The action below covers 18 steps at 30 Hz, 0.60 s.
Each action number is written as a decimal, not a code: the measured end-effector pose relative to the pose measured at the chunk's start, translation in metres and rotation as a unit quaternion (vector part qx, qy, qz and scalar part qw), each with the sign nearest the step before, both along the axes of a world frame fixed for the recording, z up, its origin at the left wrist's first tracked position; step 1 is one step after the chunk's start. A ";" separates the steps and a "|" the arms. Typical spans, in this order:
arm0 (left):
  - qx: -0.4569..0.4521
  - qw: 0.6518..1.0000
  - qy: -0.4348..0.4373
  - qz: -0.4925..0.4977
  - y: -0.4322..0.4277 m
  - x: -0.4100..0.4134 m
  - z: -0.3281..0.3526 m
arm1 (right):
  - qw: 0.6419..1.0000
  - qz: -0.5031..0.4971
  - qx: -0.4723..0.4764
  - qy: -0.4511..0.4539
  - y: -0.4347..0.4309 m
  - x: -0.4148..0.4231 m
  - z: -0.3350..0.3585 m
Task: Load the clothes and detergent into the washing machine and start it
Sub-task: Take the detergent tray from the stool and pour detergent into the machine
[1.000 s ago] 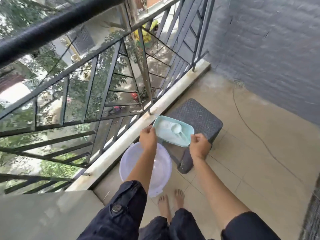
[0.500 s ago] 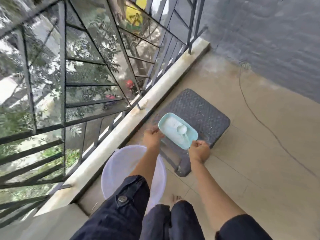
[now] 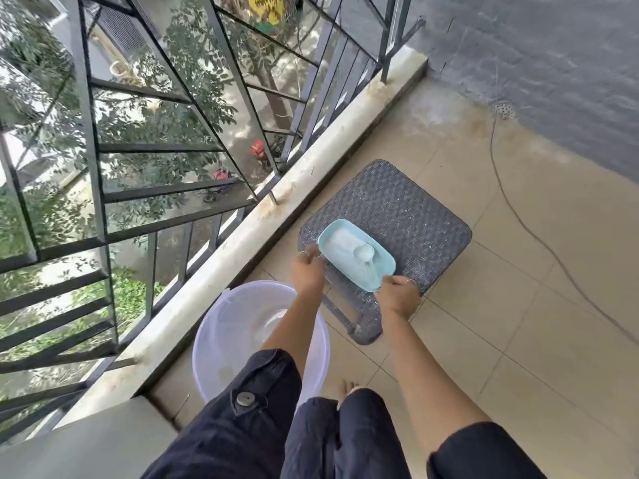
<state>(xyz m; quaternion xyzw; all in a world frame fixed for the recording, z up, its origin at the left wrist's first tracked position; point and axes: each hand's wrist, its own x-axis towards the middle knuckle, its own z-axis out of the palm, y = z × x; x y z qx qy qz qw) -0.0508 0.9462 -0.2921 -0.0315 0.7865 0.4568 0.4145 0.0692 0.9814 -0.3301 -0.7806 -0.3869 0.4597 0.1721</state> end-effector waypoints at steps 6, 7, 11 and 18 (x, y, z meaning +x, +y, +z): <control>-0.036 0.999 0.037 -0.001 -0.002 0.006 0.026 | 0.999 0.035 -0.012 -0.033 0.005 -0.005 0.034; -0.038 0.998 0.042 -0.006 -0.002 0.007 0.031 | 0.998 0.042 -0.002 -0.040 0.006 -0.005 0.040; -0.036 0.997 0.062 -0.004 -0.004 0.008 0.061 | 0.995 0.077 0.049 -0.049 0.005 -0.007 0.070; -0.005 0.995 0.098 -0.010 -0.021 0.011 0.139 | 0.987 0.124 0.097 -0.035 -0.007 -0.016 0.145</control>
